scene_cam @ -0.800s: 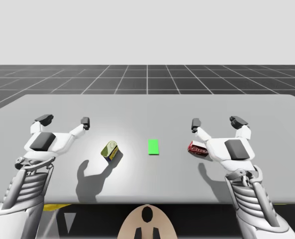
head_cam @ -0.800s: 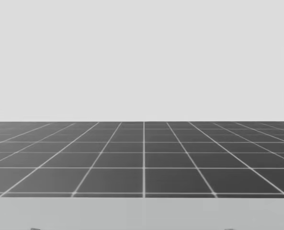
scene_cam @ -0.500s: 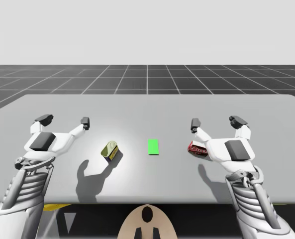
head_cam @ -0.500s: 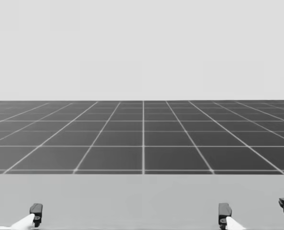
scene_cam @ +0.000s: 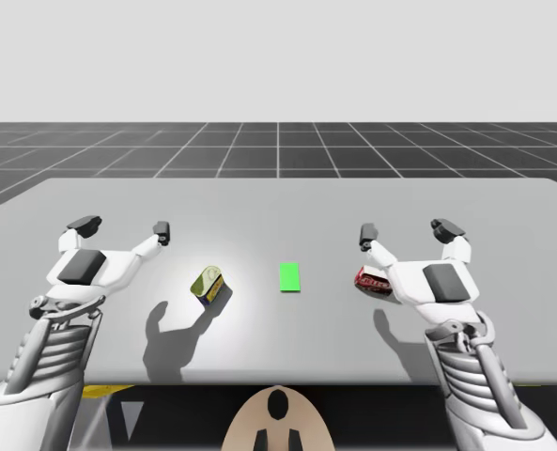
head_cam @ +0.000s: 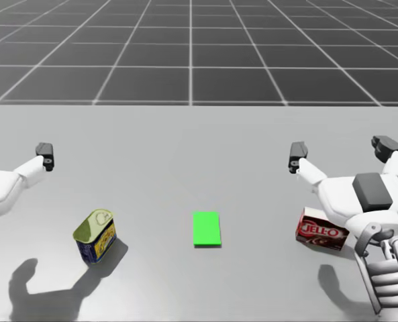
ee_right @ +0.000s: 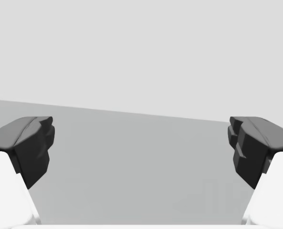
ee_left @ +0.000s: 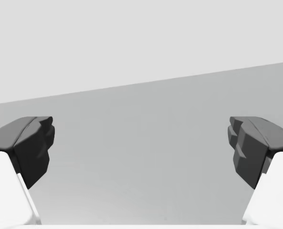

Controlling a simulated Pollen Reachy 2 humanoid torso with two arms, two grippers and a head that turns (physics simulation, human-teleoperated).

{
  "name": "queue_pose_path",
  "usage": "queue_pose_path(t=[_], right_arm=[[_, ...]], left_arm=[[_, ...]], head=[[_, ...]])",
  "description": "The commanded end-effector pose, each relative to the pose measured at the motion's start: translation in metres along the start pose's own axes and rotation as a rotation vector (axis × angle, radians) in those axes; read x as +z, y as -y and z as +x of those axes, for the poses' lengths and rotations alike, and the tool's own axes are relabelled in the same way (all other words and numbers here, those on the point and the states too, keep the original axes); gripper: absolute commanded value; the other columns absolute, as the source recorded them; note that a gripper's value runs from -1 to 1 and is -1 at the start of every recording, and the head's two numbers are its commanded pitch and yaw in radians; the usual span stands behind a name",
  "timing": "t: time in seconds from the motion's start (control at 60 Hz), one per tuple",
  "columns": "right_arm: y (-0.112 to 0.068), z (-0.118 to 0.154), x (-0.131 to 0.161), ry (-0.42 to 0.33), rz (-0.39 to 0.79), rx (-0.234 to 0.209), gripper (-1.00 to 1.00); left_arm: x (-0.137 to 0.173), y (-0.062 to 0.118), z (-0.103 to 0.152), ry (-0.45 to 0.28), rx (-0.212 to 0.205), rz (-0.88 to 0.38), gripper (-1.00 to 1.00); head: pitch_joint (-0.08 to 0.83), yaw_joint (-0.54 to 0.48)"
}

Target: Look at the card. If it is red, pick the object on the left. If it is green, pick the object on the right.

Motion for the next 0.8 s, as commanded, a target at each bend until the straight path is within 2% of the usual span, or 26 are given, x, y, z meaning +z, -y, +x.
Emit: queue_pose_path(t=[0.017, 0.233, 0.5, 0.6, 0.8], right_arm=[[-0.0022, -0.0012, 0.0, -0.006, 0.003, -0.007, -1.0], [-0.0031, -0.0015, 0.0, -0.009, 0.007, -0.007, -1.0], [-0.0031, 0.0001, 0.0009, -0.006, 0.008, -0.008, -1.0], [-0.0032, 0.0007, 0.0012, -0.005, 0.008, -0.008, -1.0], [-0.0037, 0.0004, 0.0009, -0.006, 0.008, -0.008, -1.0]], left_arm=[[-0.0001, -0.0003, 0.0003, 0.0, -0.005, 0.0, -1.0], [0.0005, -0.0003, 0.001, 0.003, -0.006, -0.003, -1.0], [0.0014, 0.001, 0.0016, 0.005, -0.006, -0.004, -1.0], [0.0018, 0.0015, 0.002, 0.006, -0.006, -0.005, -1.0], [0.0018, 0.0019, 0.0025, 0.007, -0.003, -0.007, -1.0]], head=[[0.57, -0.04], [0.698, -0.06], [0.7, -0.07], [0.695, -0.11], [0.709, -0.26]])
